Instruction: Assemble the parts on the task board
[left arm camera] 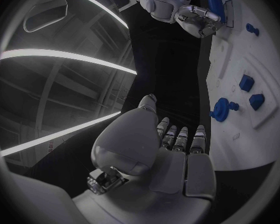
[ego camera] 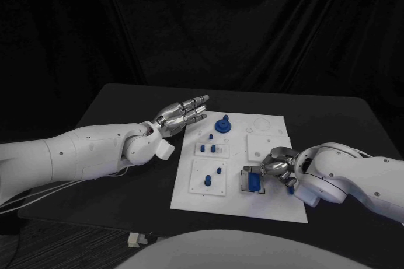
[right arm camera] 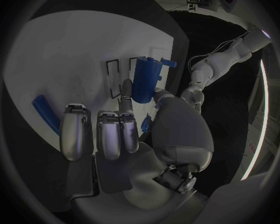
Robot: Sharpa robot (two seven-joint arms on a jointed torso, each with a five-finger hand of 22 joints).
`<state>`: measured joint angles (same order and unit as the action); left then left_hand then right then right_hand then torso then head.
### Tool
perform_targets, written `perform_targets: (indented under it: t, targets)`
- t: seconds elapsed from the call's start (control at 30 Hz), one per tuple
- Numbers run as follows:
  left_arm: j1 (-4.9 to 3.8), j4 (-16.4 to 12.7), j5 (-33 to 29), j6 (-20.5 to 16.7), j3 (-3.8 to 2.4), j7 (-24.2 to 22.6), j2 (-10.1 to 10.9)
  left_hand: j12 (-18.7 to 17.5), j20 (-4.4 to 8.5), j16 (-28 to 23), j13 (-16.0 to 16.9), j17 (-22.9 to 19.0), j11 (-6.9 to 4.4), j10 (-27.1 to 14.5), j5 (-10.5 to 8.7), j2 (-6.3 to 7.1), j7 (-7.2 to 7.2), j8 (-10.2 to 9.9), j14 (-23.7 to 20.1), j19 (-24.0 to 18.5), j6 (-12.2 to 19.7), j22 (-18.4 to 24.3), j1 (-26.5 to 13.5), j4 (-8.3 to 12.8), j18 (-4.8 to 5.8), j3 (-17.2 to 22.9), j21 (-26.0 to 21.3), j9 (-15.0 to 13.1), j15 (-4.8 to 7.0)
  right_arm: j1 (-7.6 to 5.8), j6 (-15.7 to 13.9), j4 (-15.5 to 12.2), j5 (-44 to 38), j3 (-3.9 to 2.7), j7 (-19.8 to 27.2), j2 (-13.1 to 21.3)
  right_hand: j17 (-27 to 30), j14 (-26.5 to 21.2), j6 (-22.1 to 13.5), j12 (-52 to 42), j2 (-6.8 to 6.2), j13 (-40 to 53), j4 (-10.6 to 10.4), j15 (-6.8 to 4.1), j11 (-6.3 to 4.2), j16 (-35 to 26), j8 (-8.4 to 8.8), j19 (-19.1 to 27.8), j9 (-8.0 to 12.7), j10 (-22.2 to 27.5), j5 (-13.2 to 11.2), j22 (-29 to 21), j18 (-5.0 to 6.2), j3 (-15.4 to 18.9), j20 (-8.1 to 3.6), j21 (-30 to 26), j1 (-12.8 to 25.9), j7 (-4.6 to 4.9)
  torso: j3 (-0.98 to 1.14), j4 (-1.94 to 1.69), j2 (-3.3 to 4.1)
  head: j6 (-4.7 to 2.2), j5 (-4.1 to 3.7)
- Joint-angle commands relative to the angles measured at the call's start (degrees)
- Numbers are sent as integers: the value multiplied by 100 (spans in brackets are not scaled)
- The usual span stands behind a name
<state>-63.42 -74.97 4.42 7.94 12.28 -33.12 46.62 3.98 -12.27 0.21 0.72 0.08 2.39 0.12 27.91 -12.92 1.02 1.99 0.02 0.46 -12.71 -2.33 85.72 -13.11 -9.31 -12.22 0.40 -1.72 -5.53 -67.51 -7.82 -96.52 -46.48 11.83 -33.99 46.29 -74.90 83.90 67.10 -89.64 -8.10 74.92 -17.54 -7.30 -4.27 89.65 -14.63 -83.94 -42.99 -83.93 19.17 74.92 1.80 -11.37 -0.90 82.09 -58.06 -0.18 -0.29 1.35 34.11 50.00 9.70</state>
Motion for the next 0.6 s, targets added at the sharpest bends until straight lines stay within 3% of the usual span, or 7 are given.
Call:
perform_targets:
  t: [0.03,0.13,0.17,0.27,0.43,0.6]
  targets:
    - [8,-9,-30,75,-7,-66,-12,23,-37,-21,8,-8,39,3,36,-33,13,36,-2,12,25,3,32,37,-97,9,13,-4,-25,19,50,1,-162,-2,-94,-15,-1510,610,-17,-36,39,1508,199,41,34,35,26,-226,-12,-607,-93,1234,26,-162,52,24,16,31,1,0,4,0,1]
    - [9,-4,-30,81,-7,-64,-17,23,-37,-21,8,-8,39,3,36,-33,13,36,-2,12,25,3,32,37,-97,9,13,-4,-25,21,66,2,-186,-2,-101,-26,-1510,610,-15,-36,40,1508,187,42,37,35,36,-228,-20,-607,-181,1235,25,-132,53,27,30,32,1,-2,7,0,6]
    - [10,-1,-30,84,-7,-63,-18,23,-37,-21,8,-8,39,3,36,-33,13,36,-2,12,25,3,32,37,-97,9,13,-4,-25,22,76,1,-207,-2,-107,-29,-1510,610,-10,-36,34,1508,170,44,38,35,48,-227,-32,-607,-329,1235,26,-81,57,23,45,34,0,-2,5,0,12]
    - [11,2,-30,88,-7,-61,-20,23,-37,-21,8,-8,39,3,36,-33,13,36,-2,12,25,3,32,37,-97,9,13,-4,-25,23,89,1,-262,-2,-118,-32,-1510,610,-5,-36,28,1508,152,45,39,35,55,-230,-39,-607,-431,1236,25,-41,58,27,64,35,0,2,3,0,15]
    - [14,8,-30,94,-7,-55,-19,23,-37,-21,8,-8,39,3,36,-33,13,36,-2,12,25,3,32,37,-97,9,13,-4,-25,24,102,10,-303,-2,-132,-38,-1510,610,16,-36,19,1508,99,47,41,35,85,-227,-66,-607,-798,1233,27,133,61,16,165,39,0,1,0,0,19]
    - [17,8,-30,98,-7,-51,-17,23,-37,-21,8,-8,39,3,36,-33,13,36,-2,12,25,3,32,37,-97,9,13,-4,-25,24,107,15,-316,-2,-139,-42,-1510,610,26,-36,109,1508,120,49,45,35,107,-227,-95,-607,-735,1233,27,386,62,13,330,42,1,2,-1,0,26]
